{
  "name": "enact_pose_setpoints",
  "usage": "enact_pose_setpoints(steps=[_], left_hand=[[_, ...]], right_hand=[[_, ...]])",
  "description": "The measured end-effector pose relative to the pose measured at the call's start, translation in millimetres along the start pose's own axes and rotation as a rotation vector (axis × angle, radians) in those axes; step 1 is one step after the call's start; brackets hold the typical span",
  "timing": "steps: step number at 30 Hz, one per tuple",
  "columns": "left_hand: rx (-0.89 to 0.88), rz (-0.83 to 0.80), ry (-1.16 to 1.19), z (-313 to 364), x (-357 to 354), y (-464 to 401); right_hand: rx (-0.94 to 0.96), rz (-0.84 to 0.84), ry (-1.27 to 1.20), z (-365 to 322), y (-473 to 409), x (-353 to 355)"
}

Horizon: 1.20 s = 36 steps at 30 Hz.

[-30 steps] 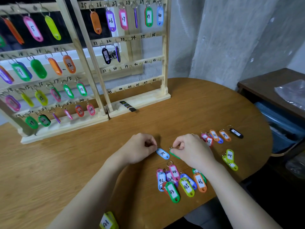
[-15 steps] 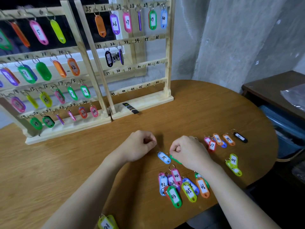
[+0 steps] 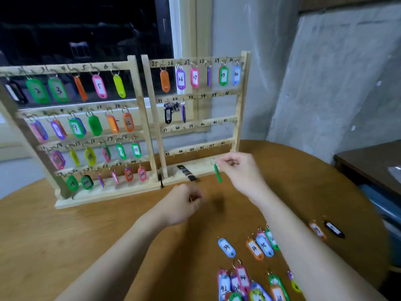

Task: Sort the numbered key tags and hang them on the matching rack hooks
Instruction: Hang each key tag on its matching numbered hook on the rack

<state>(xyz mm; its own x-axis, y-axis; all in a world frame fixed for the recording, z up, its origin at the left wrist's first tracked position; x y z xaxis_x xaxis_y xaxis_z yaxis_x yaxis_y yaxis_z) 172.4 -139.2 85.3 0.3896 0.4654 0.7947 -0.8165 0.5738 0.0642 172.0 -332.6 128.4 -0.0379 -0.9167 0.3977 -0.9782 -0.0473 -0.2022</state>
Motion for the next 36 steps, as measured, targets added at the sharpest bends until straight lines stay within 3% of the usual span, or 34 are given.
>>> enact_pose_setpoints(steps=[5, 9, 18, 25, 29, 36], left_hand=[[-0.023, 0.023, -0.039, -7.0, 21.3, -3.5], [-0.021, 0.027, -0.054, -14.9, 25.3, -3.0], [0.021, 0.024, -0.031, -27.0, 31.3, 2.1], [0.025, 0.014, -0.038, -32.9, 20.4, 1.0], [0.015, 0.010, -0.059, -25.7, 7.8, 1.6], [0.031, -0.080, -0.009, -6.4, -22.6, 9.8]], right_hand=[[0.086, 0.065, -0.100, -55.1, -67.2, 5.6], [0.005, 0.072, -0.159, -80.3, -108.8, 4.4], [-0.088, 0.128, -0.155, -79.0, -152.9, -10.1], [-0.077, 0.102, -0.164, -65.4, -148.7, -10.7], [-0.059, 0.083, -0.011, -59.0, -130.5, -2.2], [-0.137, -0.121, 0.138, -20.2, -35.9, 16.2]])
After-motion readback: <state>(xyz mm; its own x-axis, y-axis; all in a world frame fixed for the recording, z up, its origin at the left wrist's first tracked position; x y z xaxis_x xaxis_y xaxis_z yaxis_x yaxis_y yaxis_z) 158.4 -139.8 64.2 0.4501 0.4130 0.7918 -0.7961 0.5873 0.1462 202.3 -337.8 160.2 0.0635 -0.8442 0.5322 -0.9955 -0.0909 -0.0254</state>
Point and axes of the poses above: each hand's wrist, its own y-axis away from the middle knuckle, its own x-axis out of the back of the hand, z = x × y, the point moved 1 cm from there along -y, towards the middle knuckle, and after that the axes turned 10 degrees about -z, right-handed, at the moved point
